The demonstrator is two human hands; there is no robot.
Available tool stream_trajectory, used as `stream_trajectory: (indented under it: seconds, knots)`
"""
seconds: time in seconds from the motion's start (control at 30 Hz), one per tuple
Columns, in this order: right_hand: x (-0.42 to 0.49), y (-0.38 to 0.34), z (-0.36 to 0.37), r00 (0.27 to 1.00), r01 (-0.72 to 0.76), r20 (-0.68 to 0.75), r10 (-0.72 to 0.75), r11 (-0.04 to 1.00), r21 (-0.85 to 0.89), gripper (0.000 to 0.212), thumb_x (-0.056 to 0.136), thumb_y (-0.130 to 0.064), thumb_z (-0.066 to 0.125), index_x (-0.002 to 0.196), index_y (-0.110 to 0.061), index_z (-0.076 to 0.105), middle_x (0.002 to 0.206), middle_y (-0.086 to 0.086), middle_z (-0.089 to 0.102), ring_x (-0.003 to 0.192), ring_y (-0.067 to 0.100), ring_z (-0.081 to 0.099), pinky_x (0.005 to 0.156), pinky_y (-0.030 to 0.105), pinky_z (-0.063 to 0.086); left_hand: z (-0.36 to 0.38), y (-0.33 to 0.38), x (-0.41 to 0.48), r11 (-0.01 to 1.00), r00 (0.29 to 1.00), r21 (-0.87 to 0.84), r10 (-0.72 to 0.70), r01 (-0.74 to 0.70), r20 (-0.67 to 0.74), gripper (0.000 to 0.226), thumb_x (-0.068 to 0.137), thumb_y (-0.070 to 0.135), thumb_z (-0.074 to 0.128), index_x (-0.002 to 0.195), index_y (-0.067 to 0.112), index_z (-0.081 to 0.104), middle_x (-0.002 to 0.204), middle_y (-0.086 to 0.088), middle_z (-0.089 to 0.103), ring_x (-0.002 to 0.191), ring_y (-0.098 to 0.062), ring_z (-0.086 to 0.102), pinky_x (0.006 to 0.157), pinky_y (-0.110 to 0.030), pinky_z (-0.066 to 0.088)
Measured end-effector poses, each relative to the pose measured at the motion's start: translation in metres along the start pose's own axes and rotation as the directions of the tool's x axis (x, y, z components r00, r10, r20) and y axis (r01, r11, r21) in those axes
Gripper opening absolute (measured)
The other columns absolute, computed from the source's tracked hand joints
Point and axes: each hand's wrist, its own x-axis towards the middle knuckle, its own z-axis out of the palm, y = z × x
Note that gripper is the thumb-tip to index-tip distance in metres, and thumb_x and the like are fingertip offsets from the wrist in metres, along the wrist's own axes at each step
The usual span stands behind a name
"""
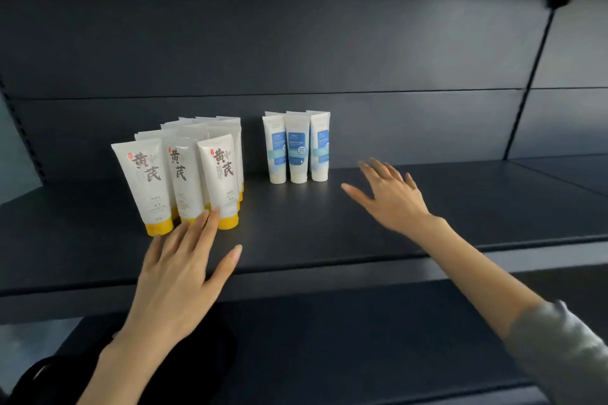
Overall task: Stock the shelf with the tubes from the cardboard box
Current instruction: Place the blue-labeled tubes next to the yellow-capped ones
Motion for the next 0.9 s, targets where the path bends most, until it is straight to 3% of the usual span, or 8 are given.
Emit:
stream_trajectory:
  seconds: [0.27, 0.4, 0.53, 0.77, 0.9]
  knots:
    - [-0.124, 0.034, -0.025, 0.986, -0.155, -0.066, 0.152, 0.987, -0.048, 0.082, 0.081, -0.072, 0.012, 0.151, -0.028, 0.014, 0.16, -0.007, 0.009, 0.147, 0.016, 0.005, 0.119, 0.047, 0.007, 0.005, 0.037, -0.019, 0.997, 0.997, -0.027, 0.067, -0.066, 0.038, 0.093, 0.084, 0.072, 0.0, 0.144, 0.012, 0.039, 0.145, -0.01, 0.045, 0.134, -0.031, 0.041, 0.108, -0.058, 0.028]
    - [-0.174, 0.066, -0.029, 0.968, -0.241, -0.088, 0.235, 0.968, -0.066, 0.082, 0.081, -0.073, 0.012, 0.151, -0.03, 0.013, 0.16, -0.008, 0.007, 0.147, 0.016, 0.005, 0.118, 0.047, 0.007, 0.013, 0.069, -0.031, 0.99, 0.989, -0.028, 0.139, -0.138, 0.051, 0.08, 0.087, 0.063, 0.017, 0.142, 0.009, 0.043, 0.144, -0.013, 0.046, 0.132, -0.035, 0.044, 0.105, -0.062, 0.029]
    - [-0.22, 0.105, -0.031, 0.944, -0.325, -0.098, 0.316, 0.941, -0.093, 0.081, 0.082, -0.072, 0.012, 0.151, -0.03, 0.013, 0.16, -0.006, 0.009, 0.147, 0.017, 0.007, 0.118, 0.048, 0.006, 0.022, 0.107, -0.039, 0.976, 0.973, -0.03, 0.219, -0.218, 0.065, 0.077, 0.088, 0.059, 0.021, 0.142, 0.008, 0.042, 0.144, -0.013, 0.046, 0.13, -0.036, 0.045, 0.105, -0.062, 0.03]
    - [-0.313, 0.184, -0.035, 0.856, -0.516, -0.073, 0.512, 0.854, -0.061, 0.082, 0.081, -0.073, 0.02, 0.151, -0.029, 0.015, 0.159, -0.006, 0.014, 0.146, 0.017, 0.012, 0.117, 0.048, 0.01, 0.053, 0.196, -0.069, 0.927, 0.93, -0.154, 0.357, -0.341, 0.09, 0.074, 0.09, 0.058, 0.022, 0.143, 0.009, 0.04, 0.145, -0.012, 0.045, 0.131, -0.034, 0.045, 0.106, -0.059, 0.03]
    - [-0.375, 0.228, -0.025, 0.776, -0.63, -0.007, 0.631, 0.774, -0.056, 0.08, 0.084, -0.069, 0.025, 0.151, -0.028, 0.014, 0.159, -0.006, 0.014, 0.146, 0.016, 0.013, 0.117, 0.05, 0.013, 0.082, 0.252, -0.093, 0.887, 0.876, -0.222, 0.446, -0.406, 0.182, 0.077, 0.09, 0.06, 0.018, 0.145, 0.01, 0.036, 0.147, -0.011, 0.042, 0.134, -0.032, 0.041, 0.108, -0.057, 0.028]
